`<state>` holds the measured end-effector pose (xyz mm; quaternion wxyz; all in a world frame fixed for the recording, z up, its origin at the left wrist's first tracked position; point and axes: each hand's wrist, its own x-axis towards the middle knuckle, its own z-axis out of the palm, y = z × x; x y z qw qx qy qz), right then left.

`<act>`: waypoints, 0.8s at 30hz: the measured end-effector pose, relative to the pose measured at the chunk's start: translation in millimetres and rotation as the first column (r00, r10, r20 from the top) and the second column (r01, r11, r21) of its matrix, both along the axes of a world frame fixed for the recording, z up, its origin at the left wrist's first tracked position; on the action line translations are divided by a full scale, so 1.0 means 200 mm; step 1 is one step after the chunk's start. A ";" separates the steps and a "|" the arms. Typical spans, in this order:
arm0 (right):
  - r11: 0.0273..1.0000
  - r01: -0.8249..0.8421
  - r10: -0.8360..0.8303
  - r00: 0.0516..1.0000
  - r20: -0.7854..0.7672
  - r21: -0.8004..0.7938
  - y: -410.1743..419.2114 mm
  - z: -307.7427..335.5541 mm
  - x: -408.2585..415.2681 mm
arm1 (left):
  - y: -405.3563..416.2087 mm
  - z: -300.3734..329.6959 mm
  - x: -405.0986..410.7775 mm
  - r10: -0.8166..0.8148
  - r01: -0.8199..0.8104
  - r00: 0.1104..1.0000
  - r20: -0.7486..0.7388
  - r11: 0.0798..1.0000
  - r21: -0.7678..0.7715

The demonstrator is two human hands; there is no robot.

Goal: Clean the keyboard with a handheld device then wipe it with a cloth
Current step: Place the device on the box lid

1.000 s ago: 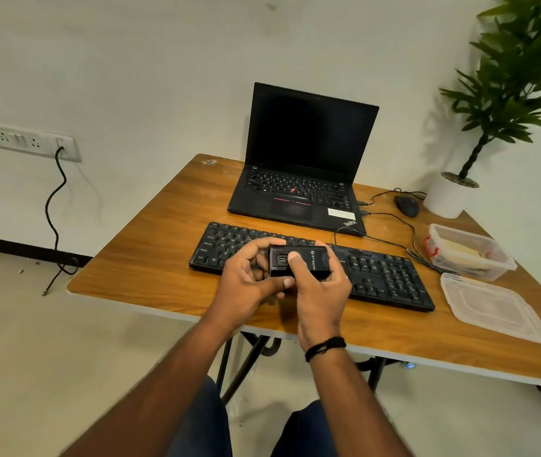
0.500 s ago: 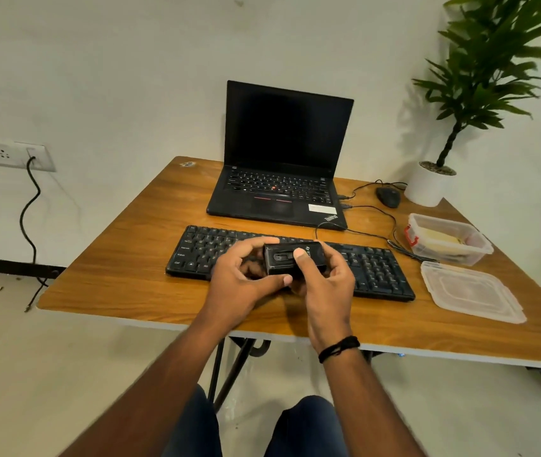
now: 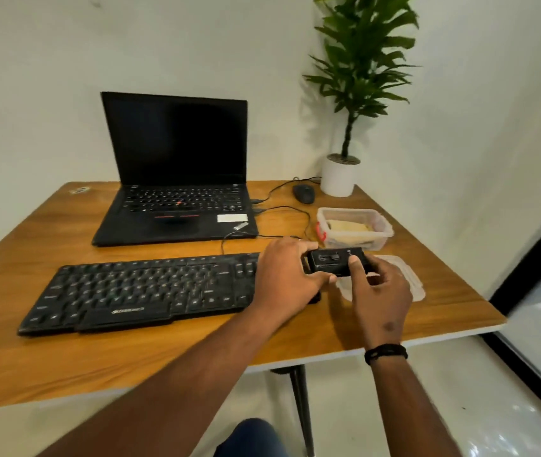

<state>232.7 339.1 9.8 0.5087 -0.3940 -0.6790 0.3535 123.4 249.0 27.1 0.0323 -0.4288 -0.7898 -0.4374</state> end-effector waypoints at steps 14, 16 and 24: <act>0.966 0.251 -0.258 0.931 0.256 0.061 0.34 -0.15 0.14 | 0.49 -0.12 0.08 -0.075 0.029 0.983 -0.167 0.966 -0.259; 0.964 0.256 -0.265 0.914 0.306 0.071 0.34 -0.14 0.14 | 0.50 -0.12 0.07 -0.074 0.018 0.979 -0.190 0.959 -0.283; 0.954 0.296 -0.291 0.858 0.423 0.056 0.32 -0.11 0.13 | 0.49 -0.09 0.08 -0.102 0.013 0.963 -0.250 0.943 -0.333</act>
